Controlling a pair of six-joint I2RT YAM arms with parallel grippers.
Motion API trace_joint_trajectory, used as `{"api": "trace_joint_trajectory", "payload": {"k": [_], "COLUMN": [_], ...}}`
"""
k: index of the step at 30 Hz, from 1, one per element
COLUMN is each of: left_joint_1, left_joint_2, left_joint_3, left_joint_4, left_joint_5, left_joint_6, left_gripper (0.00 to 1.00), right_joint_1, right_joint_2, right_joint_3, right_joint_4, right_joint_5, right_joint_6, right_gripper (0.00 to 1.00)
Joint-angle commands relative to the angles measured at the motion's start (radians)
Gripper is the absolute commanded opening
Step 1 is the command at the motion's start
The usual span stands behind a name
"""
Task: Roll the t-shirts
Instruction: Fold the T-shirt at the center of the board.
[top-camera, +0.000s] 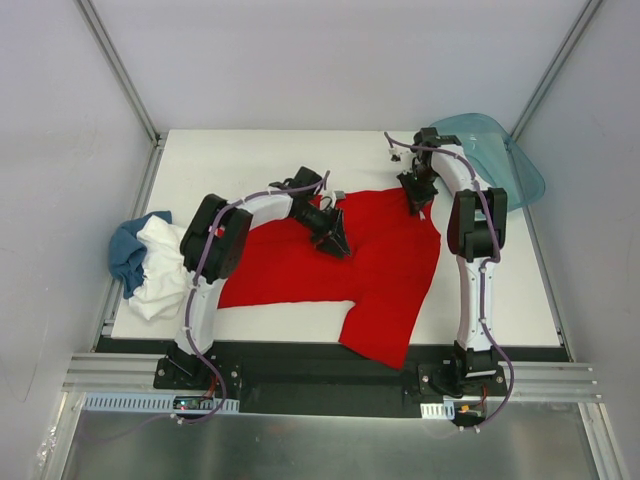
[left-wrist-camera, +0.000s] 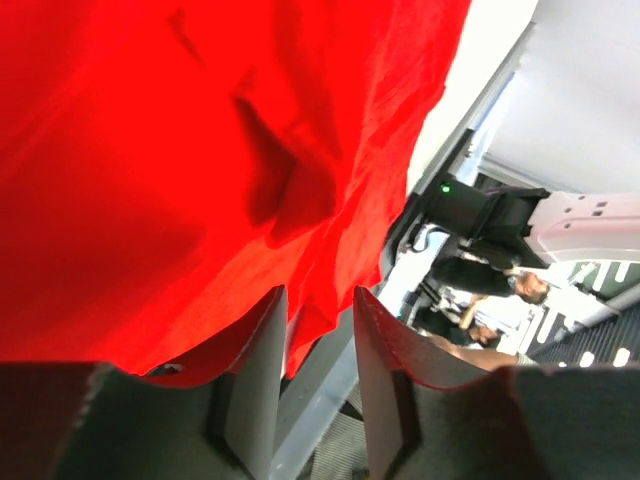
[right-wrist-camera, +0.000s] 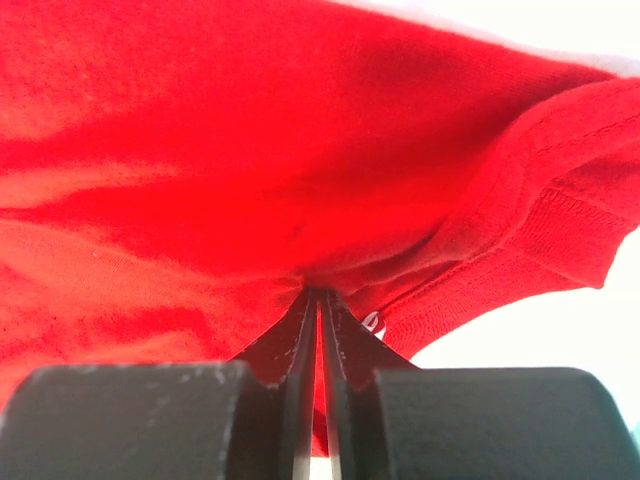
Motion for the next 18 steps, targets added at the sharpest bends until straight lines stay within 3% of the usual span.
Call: {"api": "trace_joint_trajectory", "payload": {"k": [1,4,9,12,15,18], "left_joint_1": [0.078,0.164,0.242,0.268,0.293,0.31], "left_joint_2": [-0.134,-0.181,-0.206,-0.218,-0.231,-0.244], "left_joint_3": [0.029,0.066,0.137,0.128,0.112,0.106], "left_joint_4": [-0.136,-0.22,-0.293,-0.303,-0.317,-0.337], "left_joint_5": [-0.082,-0.201,-0.358,-0.367,-0.407,-0.444], "left_joint_6": [0.157,0.285,0.45,0.472,0.493,0.524], "left_gripper": [0.34,0.36,0.36,0.38,0.52,0.57], "right_joint_1": [0.002,0.002,0.0,0.012,0.019,0.026], "right_joint_2": [-0.125,-0.215,-0.209,-0.323,-0.458,-0.577], "right_joint_3": [-0.002,-0.045,0.016,-0.141,-0.364,-0.556], "right_joint_4": [-0.001,0.005,-0.102,-0.095,-0.079,-0.062], "right_joint_5": [-0.063,-0.071,-0.112,-0.225,-0.29,-0.313], "right_joint_6": [-0.035,-0.063,-0.051,-0.109,-0.219,-0.379], "right_gripper": [0.11,0.18,0.25,0.34,0.38,0.39]}}
